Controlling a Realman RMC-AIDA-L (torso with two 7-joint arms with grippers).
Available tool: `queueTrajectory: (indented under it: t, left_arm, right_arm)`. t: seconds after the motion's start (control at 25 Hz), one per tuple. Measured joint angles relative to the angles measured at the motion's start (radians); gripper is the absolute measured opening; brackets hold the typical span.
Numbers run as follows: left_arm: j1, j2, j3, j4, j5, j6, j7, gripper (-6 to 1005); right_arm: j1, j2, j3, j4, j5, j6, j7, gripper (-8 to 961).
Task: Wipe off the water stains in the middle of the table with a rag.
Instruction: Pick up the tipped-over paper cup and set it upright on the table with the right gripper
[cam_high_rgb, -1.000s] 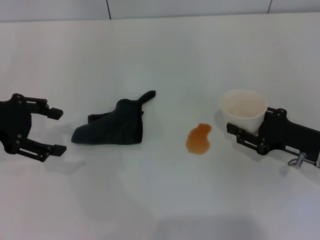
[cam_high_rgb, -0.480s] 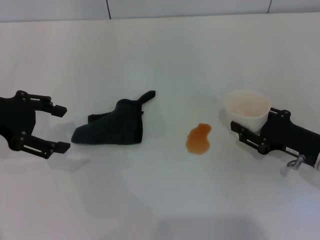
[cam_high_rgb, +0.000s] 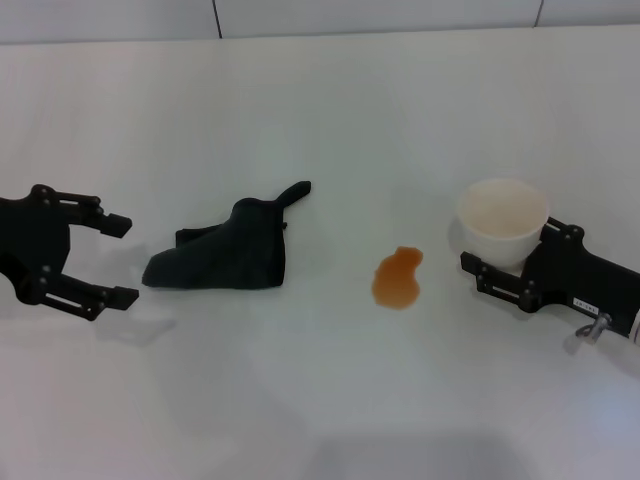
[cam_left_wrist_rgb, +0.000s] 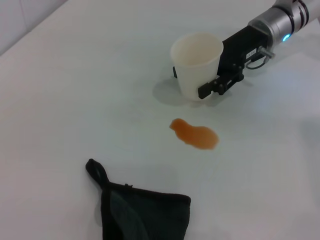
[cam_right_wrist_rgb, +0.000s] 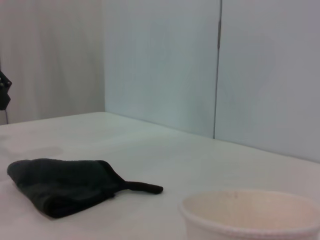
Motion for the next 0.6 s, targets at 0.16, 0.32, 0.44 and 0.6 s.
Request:
queueTrajectory:
  t: [0.16,0.32,0.44,0.6]
  left_arm:
    - [0.001,0.0,-0.001,0.0,0.002,-0.001,0.0,875]
    - [0.005,0.0,-0.001,0.0,0.003,-0.001,0.0,875]
    - [0.007,0.0,0.001,0.0,0.005,-0.001,0.0,874]
    - [0.008,0.0,0.002,0.0,0.006,-0.001,0.0,874]
  right_arm:
    - [-0.003,0.0,0.0,0.001,0.0,0.005,0.005,751]
    - [-0.008,-0.001,-0.002,0.001,0.0,-0.003,0.017,752]
    - [-0.014,-0.003,-0.005,-0.002,-0.001,-0.01,0.027,752]
    - [-0.024,-0.009,-0.007,-0.007,-0.002,-0.02,0.033,751]
